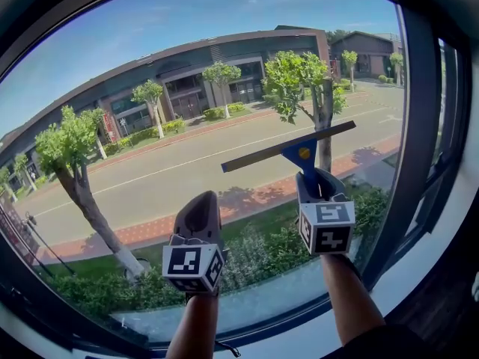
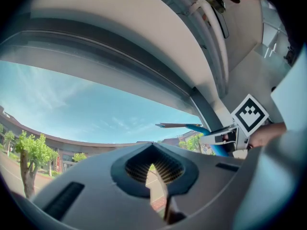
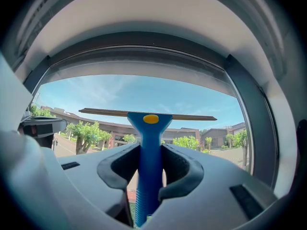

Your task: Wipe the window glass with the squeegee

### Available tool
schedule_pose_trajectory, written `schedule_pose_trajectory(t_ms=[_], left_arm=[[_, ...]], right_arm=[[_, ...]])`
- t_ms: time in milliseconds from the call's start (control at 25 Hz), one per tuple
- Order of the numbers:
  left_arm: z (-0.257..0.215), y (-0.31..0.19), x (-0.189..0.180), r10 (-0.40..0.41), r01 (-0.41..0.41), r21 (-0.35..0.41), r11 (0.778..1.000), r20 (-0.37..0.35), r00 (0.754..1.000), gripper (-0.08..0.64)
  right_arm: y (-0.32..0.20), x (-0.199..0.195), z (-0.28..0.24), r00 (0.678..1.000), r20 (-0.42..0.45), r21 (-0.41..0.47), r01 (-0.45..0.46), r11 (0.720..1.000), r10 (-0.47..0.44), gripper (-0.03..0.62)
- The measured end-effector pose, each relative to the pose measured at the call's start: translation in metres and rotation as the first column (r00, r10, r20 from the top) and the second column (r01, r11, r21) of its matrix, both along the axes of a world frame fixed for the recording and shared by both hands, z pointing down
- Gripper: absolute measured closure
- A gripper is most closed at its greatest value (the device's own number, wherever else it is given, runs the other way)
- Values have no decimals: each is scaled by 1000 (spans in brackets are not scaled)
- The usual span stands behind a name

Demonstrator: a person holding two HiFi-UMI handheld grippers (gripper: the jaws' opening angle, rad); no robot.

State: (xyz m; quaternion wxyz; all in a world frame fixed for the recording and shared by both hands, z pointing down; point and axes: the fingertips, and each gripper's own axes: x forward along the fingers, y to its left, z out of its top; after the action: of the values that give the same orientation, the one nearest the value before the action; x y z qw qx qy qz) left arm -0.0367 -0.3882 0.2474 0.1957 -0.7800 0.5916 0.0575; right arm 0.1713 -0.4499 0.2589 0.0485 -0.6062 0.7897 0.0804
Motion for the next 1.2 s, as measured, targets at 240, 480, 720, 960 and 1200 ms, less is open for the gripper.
schedule_pose_trajectory(t_ms=[240, 480, 720, 960, 1200], left_arm=[[15, 0, 0, -7, 7, -25, 1000, 10, 1000, 558], [37, 1, 0, -8, 7, -58, 998, -17, 1000, 558], [47, 2, -6, -23, 21, -79, 997, -24, 999, 558], [59, 4, -7, -23, 20, -105, 994, -26, 999, 558], [72, 4, -9, -22, 16, -123, 992, -49, 999, 558]], right_arm=[[-2, 1, 23, 1000, -15, -36, 2, 999, -2, 454], [-4, 2, 49, 1000, -7, -78, 6, 997, -7, 455], [-2, 0, 67, 1000, -1, -118, 8, 993, -8, 454], [-1, -2, 92, 1000, -6, -161, 9, 987, -11, 456], [-1, -1, 112, 1000, -7, -201, 4, 980, -5, 456]])
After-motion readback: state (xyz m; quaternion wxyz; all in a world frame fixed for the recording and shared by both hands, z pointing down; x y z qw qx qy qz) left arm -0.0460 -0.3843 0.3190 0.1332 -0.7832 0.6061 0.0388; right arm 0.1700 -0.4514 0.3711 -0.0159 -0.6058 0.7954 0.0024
